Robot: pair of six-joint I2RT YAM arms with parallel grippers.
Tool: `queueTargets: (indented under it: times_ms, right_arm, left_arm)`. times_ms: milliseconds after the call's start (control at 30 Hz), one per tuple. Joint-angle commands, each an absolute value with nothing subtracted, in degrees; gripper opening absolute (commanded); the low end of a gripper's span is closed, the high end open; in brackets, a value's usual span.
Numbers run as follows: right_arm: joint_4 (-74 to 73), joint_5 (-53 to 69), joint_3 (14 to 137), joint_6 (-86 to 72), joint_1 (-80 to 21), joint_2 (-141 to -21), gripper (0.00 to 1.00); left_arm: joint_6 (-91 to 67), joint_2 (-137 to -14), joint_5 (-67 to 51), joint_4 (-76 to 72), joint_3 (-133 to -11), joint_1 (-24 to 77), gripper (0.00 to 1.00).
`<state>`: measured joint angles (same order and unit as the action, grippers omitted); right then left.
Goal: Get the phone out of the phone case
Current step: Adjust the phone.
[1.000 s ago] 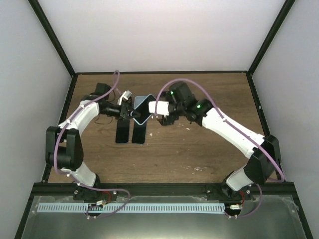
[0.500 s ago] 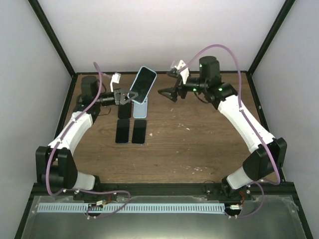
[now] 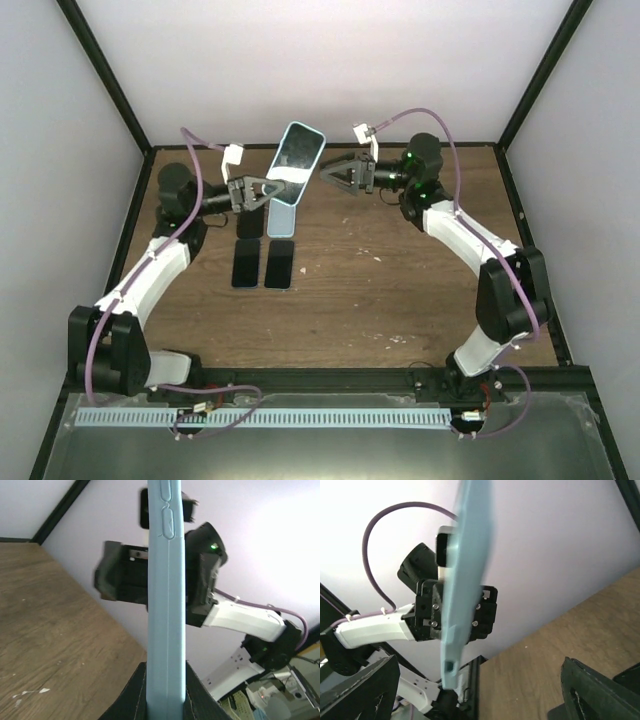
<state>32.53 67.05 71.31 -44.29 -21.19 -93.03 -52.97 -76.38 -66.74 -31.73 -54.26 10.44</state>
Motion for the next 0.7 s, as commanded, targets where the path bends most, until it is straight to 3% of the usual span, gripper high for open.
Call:
queueTargets:
  times_ms: [0, 167, 667]
  right_arm:
    - [47.4, 68.6, 72.3, -57.8, -22.2, -93.1, 0.86]
    - [47.4, 67.7, 72.4, -58.0, -22.8, -93.1, 0.75]
    - [45.5, 65.2, 73.9, -58.3, -22.7, -94.1, 0.18]
  left_arm:
    - [-49.7, -73.5, -66.8, -33.6, -55.0, 13.2, 0.0]
    - [-48.7, -73.5, -66.4, -32.6, -54.5, 14.1, 0.0]
    - [-41.2, -72.9, -65.7, -23.7, -53.8, 14.9, 0.01]
